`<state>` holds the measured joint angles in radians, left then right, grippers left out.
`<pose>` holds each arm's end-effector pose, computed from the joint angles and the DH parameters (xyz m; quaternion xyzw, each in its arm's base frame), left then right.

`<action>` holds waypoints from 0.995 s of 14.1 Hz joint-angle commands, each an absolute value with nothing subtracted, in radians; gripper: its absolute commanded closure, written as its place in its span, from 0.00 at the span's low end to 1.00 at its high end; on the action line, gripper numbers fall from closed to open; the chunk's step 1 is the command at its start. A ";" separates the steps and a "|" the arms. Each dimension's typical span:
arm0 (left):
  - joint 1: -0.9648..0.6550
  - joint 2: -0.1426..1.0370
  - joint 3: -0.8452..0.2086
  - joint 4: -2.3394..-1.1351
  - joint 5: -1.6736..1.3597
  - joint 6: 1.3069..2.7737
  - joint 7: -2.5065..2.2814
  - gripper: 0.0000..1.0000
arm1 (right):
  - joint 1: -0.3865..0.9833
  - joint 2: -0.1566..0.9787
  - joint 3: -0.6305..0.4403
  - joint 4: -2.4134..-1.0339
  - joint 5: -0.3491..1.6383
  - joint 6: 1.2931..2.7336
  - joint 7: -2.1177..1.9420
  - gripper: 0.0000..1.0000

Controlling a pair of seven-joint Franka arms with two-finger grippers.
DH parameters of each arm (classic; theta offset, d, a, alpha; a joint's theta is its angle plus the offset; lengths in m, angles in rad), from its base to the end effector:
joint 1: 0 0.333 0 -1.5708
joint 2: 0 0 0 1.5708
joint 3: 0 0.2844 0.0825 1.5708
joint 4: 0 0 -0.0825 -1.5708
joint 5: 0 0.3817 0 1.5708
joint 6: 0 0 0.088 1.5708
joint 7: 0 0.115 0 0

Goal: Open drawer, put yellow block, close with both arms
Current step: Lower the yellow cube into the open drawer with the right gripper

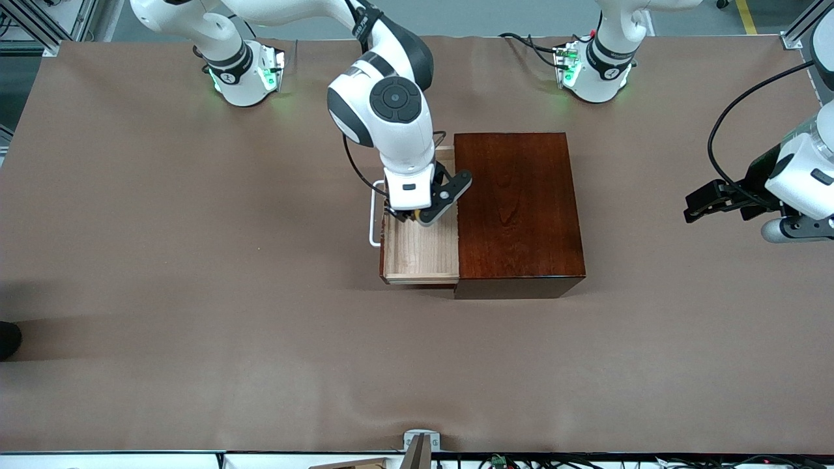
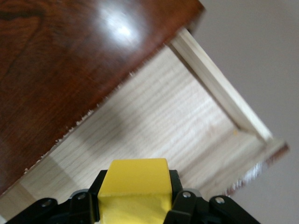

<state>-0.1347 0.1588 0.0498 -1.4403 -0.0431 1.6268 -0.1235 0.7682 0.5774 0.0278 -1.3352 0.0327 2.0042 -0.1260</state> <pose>0.5987 -0.0579 0.5601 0.9996 0.0198 0.0120 0.0189 0.4977 0.5061 0.3698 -0.8983 -0.4364 -0.0359 0.0364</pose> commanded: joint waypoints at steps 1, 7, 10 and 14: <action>-0.143 0.137 0.054 -1.462 -0.046 1.637 -0.100 0.00 | 0.776 0.612 0.017 -1.328 0.017 2.060 -0.308 1.00; -0.143 0.137 0.045 -1.463 -0.008 1.635 -0.052 0.00 | 0.778 0.656 0.015 -1.333 0.011 2.062 -0.687 1.00; -0.143 0.137 0.044 -1.462 -0.006 1.632 -0.054 0.00 | 0.804 0.667 0.015 -1.347 -0.046 2.062 -0.686 1.00; -0.143 0.138 0.044 -1.462 -0.006 1.628 -0.061 0.00 | 0.847 0.696 0.015 -1.345 -0.115 2.063 -0.683 1.00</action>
